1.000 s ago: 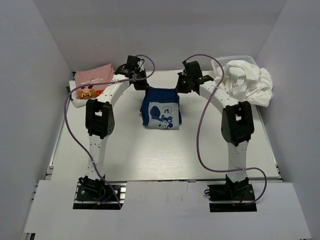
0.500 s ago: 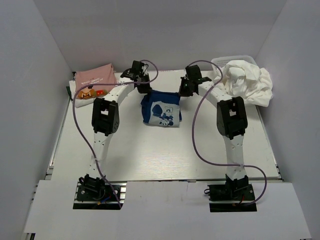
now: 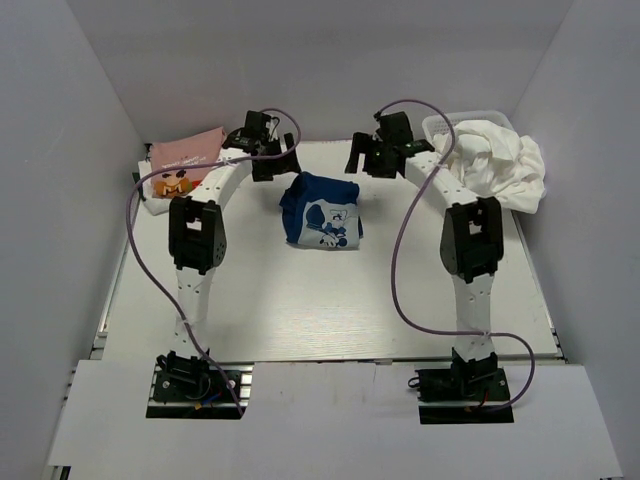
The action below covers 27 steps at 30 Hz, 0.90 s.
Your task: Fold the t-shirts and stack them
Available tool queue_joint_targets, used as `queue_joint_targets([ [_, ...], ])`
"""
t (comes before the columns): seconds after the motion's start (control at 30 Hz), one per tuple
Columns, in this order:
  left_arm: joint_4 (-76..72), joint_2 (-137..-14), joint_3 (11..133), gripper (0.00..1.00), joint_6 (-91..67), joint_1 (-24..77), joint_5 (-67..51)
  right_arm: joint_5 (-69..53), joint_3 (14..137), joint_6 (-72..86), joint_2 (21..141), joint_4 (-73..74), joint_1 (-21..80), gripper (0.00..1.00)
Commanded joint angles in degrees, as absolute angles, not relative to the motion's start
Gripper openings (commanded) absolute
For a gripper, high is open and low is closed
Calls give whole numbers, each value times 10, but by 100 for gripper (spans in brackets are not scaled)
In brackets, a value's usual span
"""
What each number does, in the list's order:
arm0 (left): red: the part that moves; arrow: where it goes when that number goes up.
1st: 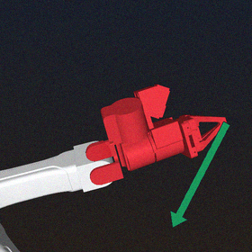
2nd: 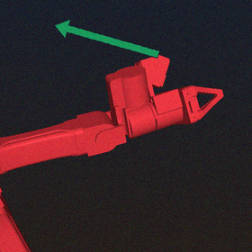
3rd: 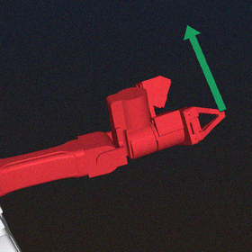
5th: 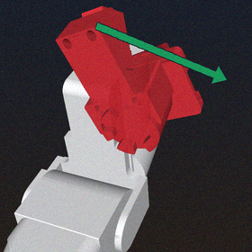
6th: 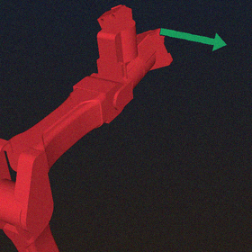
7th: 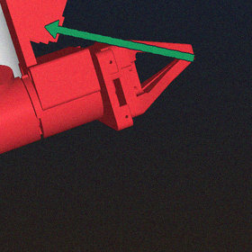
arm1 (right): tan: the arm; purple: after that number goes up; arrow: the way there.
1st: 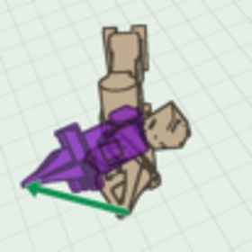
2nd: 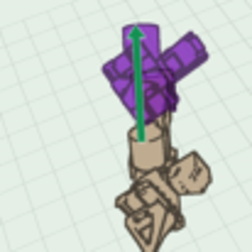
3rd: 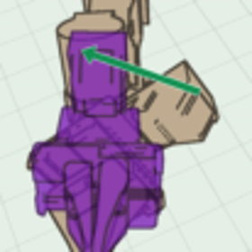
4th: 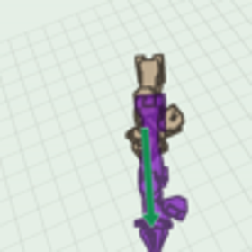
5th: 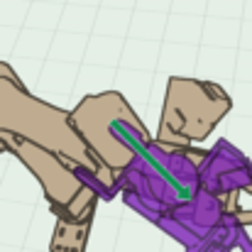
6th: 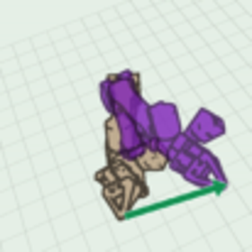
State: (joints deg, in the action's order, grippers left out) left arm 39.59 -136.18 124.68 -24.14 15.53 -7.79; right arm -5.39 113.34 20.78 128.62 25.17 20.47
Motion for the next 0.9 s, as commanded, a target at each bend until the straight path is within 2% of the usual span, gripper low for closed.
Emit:
queue_joint_targets([
  [0.0,395,-1284,1201,100,-197,159,-123,-81,1087,192,1192,240,205,90],
  [0.13,410,-1271,1157,100,-152,165,-186,-96,935,183,1086,222,203,90],
  [0.27,410,-1271,1123,100,-127,177,-203,-84,859,171,1024,225,203,90],
  [0.5,433,-1310,1107,100,-128,171,-84,-50,798,166,968,238,202,90],
  [0.87,431,-1370,1114,99,-127,190,-130,-40,749,168,949,231,202,90],
])
